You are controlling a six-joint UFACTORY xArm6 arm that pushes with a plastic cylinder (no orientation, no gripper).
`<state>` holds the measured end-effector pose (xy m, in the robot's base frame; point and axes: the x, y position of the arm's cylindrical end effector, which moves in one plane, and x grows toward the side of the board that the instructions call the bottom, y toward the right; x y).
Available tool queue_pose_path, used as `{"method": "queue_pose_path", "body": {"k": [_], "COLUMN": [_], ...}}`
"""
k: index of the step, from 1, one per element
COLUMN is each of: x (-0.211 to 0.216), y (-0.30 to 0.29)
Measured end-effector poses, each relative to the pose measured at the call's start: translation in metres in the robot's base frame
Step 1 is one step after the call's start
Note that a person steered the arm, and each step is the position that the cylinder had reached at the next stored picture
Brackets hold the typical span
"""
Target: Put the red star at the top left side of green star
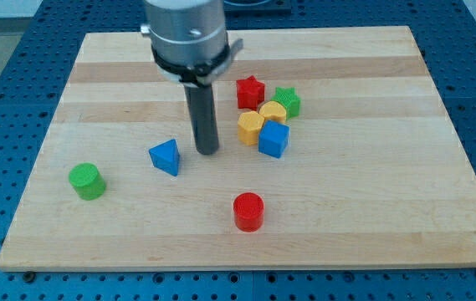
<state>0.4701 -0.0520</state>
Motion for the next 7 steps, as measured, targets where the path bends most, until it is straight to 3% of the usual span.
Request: {"method": "queue_pose_path", "body": {"k": [1,4,5,7], "x": [-0.001,-0.124,-0.126,-0.101], "y": [0.004,0.056,0.057,0.0]}}
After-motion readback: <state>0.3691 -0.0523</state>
